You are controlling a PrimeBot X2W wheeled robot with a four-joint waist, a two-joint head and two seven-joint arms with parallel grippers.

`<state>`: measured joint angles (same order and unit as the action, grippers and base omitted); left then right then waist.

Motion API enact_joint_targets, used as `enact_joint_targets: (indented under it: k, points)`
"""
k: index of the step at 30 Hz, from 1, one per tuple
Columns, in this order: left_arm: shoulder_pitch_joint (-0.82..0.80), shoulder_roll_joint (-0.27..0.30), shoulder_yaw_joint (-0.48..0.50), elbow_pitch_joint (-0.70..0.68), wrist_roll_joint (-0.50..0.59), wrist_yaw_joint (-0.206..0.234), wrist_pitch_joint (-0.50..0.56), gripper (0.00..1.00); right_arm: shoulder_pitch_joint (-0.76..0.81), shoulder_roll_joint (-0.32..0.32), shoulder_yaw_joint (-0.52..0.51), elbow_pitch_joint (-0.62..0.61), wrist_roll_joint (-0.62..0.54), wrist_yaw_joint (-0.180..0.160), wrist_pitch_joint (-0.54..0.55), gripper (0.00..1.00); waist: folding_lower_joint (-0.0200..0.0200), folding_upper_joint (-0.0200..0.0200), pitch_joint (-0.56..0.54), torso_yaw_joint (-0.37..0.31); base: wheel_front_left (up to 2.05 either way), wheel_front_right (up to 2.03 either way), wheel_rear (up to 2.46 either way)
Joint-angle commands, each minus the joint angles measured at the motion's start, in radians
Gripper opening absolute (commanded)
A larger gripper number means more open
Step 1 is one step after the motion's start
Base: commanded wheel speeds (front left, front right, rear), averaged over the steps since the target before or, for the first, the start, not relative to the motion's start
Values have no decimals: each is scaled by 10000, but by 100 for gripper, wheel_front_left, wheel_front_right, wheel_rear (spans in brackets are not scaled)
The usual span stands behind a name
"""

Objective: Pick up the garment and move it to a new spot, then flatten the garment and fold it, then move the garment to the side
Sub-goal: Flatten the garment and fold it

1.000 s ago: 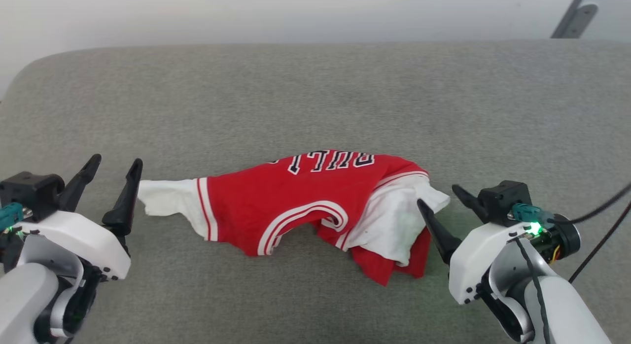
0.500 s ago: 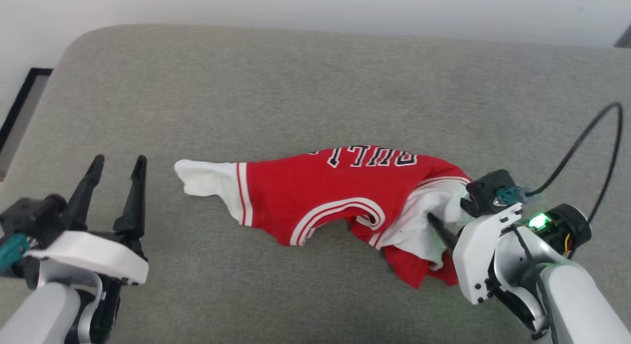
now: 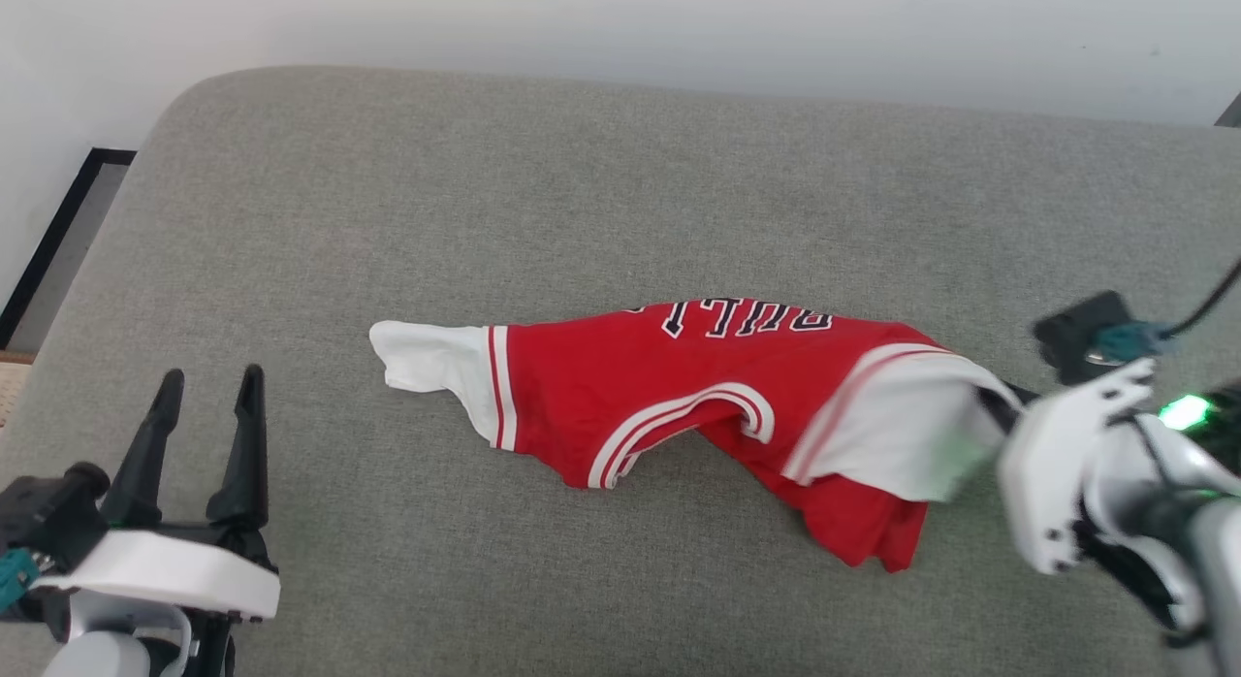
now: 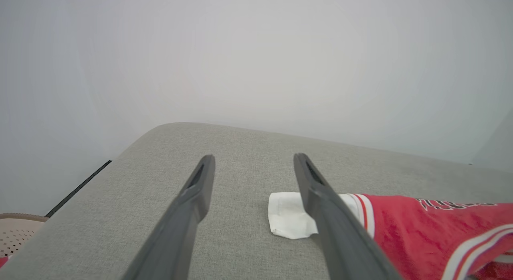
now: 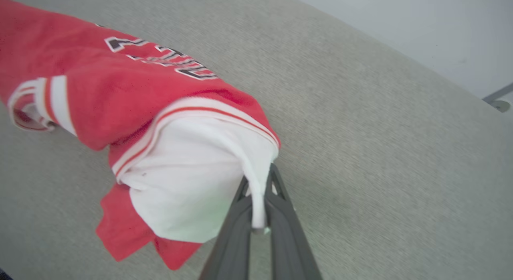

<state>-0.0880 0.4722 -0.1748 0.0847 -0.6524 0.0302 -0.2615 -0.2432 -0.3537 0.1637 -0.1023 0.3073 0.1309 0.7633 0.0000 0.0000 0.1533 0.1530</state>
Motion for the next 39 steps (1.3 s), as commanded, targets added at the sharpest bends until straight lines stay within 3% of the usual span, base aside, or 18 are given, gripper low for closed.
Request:
enact_joint_targets:
  k: [1, 9, 15, 17, 18, 24, 38, 39]
  points:
    - [167, -70, 151, 41, 234, -127, -48, 100, 189, -267, -163, -119, 105, -3, 209, 0, 0, 0, -24, -5, 0, 0, 0]
    - [327, -607, 697, 341, 642, -739, -49, 100, 881, -1751, -849, 378, 855, -3, 784, 0, 0, 0, -45, 15, 0, 0, 0]
    - [266, -900, 896, 598, 790, -1042, -49, 100, 1075, -1682, -642, 1586, 1213, -3, 377, 0, 0, 0, -4, 44, 0, 0, 0]
    - [244, -953, 951, 675, 877, -1118, -49, 100, 943, -1687, -403, 1883, 1166, -3, 140, 84, 0, 0, 13, 43, 0, 0, 0]
    - [235, -982, 982, 701, 888, -1138, -49, 100, 877, -1624, -367, 2006, 1256, -3, 45, 100, 0, 0, 20, 35, 0, 0, 0]
    - [247, -1064, 1168, 805, 1015, -1300, -49, 100, 660, -1701, 81, 1754, 1440, -3, -20, 100, 0, 0, 40, -50, 0, 0, 0]
    - [110, -1087, 1297, 909, 1134, -1472, -50, 100, 1047, -1414, -473, 660, 1076, -3, 616, 100, 0, 0, 127, -258, 0, 0, 0]
    - [89, -1077, 1280, 913, 1134, -1489, -50, 100, 1059, -1421, -528, 718, 913, -3, 580, 71, 0, 0, 138, -260, 0, 0, 0]
